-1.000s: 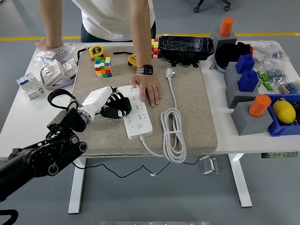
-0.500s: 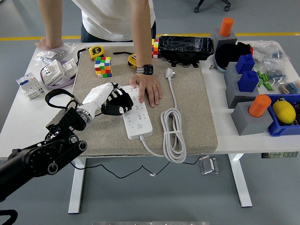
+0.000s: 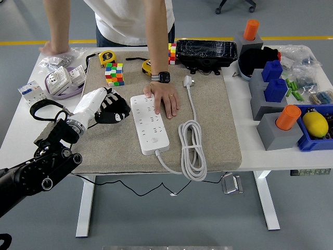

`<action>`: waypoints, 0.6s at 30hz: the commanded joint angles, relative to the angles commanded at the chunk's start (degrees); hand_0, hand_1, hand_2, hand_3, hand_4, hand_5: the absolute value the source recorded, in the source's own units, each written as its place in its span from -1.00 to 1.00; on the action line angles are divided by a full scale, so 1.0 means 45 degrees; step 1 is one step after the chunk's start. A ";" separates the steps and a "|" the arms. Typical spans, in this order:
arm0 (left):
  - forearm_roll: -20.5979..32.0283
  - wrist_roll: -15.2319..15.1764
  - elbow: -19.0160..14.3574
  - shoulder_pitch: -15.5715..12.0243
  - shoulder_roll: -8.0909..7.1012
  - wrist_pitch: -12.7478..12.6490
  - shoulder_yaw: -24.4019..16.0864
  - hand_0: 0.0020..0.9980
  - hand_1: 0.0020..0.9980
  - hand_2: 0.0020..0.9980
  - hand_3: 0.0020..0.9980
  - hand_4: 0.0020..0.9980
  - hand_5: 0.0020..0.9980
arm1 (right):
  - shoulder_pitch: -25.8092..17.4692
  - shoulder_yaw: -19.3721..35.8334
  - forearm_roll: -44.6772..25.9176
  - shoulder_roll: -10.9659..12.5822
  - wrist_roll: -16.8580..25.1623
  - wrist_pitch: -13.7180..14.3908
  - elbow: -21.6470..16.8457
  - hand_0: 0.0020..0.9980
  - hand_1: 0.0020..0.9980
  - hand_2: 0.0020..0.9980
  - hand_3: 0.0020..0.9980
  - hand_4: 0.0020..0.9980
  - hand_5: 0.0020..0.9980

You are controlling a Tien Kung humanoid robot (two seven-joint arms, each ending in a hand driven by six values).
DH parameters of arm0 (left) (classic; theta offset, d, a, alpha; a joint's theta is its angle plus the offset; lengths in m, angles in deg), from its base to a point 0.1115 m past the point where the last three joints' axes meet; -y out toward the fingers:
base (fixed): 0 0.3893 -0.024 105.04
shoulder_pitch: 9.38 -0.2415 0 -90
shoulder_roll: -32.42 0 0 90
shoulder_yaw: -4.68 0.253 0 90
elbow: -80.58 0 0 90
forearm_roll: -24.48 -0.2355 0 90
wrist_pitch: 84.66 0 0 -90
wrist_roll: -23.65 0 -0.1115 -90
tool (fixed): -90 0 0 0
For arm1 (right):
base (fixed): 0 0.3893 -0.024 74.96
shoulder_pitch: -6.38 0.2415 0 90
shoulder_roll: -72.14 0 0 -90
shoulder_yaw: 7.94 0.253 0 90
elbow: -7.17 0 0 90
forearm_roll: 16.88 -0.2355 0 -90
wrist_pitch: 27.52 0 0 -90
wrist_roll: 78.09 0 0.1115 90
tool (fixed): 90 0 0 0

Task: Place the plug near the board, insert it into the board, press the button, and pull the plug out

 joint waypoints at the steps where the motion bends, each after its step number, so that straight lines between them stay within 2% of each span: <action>1: 0.0052 0.0043 0.0087 -0.0015 -0.0018 0.0038 0.0018 -0.40 -0.16 -0.11 0.03 0.39 -0.78 | -0.0003 -0.0002 0.0000 -0.0006 0.0001 0.0000 -0.0001 0.21 0.25 0.25 0.10 0.89 -0.04; 2: 0.0074 0.0079 0.0132 -0.0025 -0.0024 0.0065 0.0038 -0.40 -0.16 -0.11 0.03 0.39 -0.78 | -0.0005 -0.0003 -0.0002 -0.0010 0.0001 0.0000 -0.0001 0.21 0.25 0.25 0.10 0.89 -0.04; 3: 0.0036 0.0118 0.0197 -0.0039 -0.0021 0.0077 0.0090 -0.20 -0.02 0.05 0.10 0.69 -0.69 | -0.0002 -0.0011 -0.0002 -0.0016 0.0001 -0.0002 -0.0002 0.21 0.25 0.25 0.10 0.89 -0.04; 8: 0.0084 0.0139 0.0438 -0.0093 0.0015 0.0096 0.0264 -0.20 -0.02 0.05 0.10 0.69 -0.69 | 0.0029 -0.0024 0.0016 -0.0012 0.0004 0.0000 -0.0043 0.21 0.25 0.25 0.10 0.89 -0.04; 9: 0.0051 0.0150 0.0461 -0.0100 0.0019 0.0092 0.0278 0.12 0.20 0.15 0.18 0.88 -0.64 | 0.0031 -0.0017 0.0024 -0.0008 0.0004 -0.0001 -0.0059 0.21 0.25 0.24 0.10 0.89 -0.04; 14: 0.0017 0.0153 0.0510 -0.0150 0.0015 0.0084 0.0306 0.12 0.20 0.15 0.18 0.88 -0.64 | 0.0017 0.0015 0.0035 -0.0020 0.0004 -0.0001 -0.0072 0.21 0.25 0.24 0.10 0.89 -0.04; 15: 0.0059 0.0139 0.0507 -0.0153 0.0009 0.0075 0.0308 0.47 0.44 0.47 0.51 0.97 -0.52 | 0.0016 0.0015 0.0034 -0.0021 0.0002 -0.0001 -0.0067 0.21 0.25 0.24 0.10 0.89 -0.04; 18: 0.0062 0.0142 0.0530 -0.0167 -0.0005 0.0065 0.0327 0.47 0.44 0.47 0.51 0.97 -0.52 | 0.0004 0.0014 0.0041 -0.0018 0.0003 -0.0001 -0.0065 0.21 0.25 0.24 0.10 0.89 -0.04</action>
